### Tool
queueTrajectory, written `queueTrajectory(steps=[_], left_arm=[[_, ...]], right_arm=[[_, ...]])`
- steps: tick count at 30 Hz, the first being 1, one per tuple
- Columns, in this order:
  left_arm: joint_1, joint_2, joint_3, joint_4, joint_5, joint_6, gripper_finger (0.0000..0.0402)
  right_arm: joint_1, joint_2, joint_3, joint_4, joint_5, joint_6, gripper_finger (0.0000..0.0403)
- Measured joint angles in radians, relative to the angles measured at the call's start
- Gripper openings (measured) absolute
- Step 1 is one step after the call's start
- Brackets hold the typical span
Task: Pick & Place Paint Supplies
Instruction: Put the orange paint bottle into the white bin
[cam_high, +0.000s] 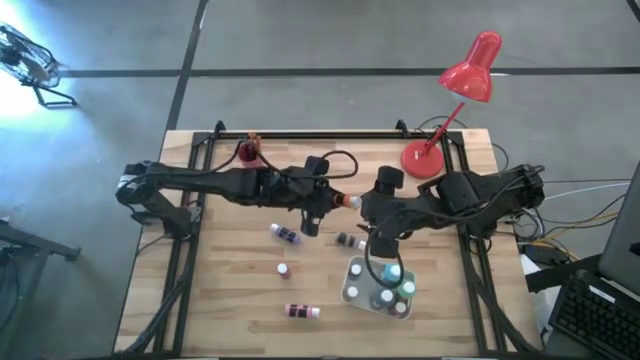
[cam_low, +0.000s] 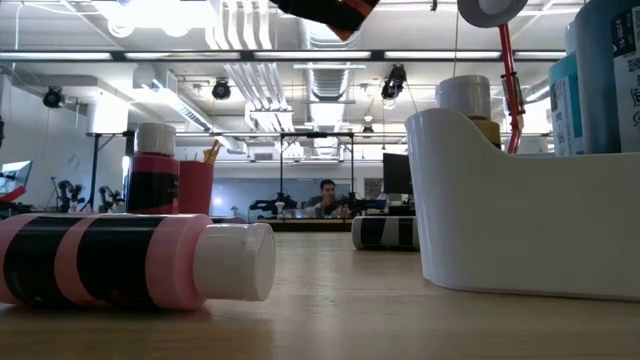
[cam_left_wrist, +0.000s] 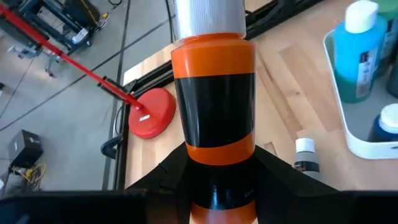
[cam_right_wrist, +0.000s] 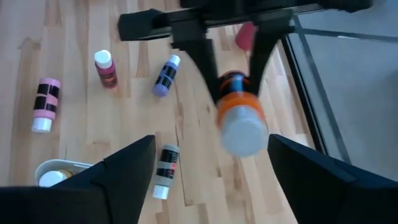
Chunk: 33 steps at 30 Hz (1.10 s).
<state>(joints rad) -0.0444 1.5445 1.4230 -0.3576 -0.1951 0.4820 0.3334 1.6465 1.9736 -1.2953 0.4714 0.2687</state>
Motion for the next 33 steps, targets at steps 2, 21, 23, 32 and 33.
queueTrajectory(steps=[2,21,23,32,33], left_arm=[[-0.006,0.002,-0.001,0.0,0.003,0.016,0.0121],[-0.018,0.005,0.02,0.073,0.033,0.04,0.0119],[-0.017,0.005,0.02,0.076,0.033,0.044,0.0119],[-0.016,0.011,0.02,0.103,0.033,0.052,0.0119],[-0.016,0.012,0.02,0.103,0.033,0.052,0.0119]], right_arm=[[-0.005,-0.001,0.0,0.0,0.005,-0.002,0.0311],[-0.018,-0.001,-0.013,0.001,0.08,-0.011,0.0265],[-0.018,-0.001,-0.013,0.009,0.082,-0.014,0.0252],[-0.018,0.001,-0.014,0.039,0.082,-0.026,0.0217],[-0.018,0.003,-0.014,0.041,0.082,-0.03,0.0215]])
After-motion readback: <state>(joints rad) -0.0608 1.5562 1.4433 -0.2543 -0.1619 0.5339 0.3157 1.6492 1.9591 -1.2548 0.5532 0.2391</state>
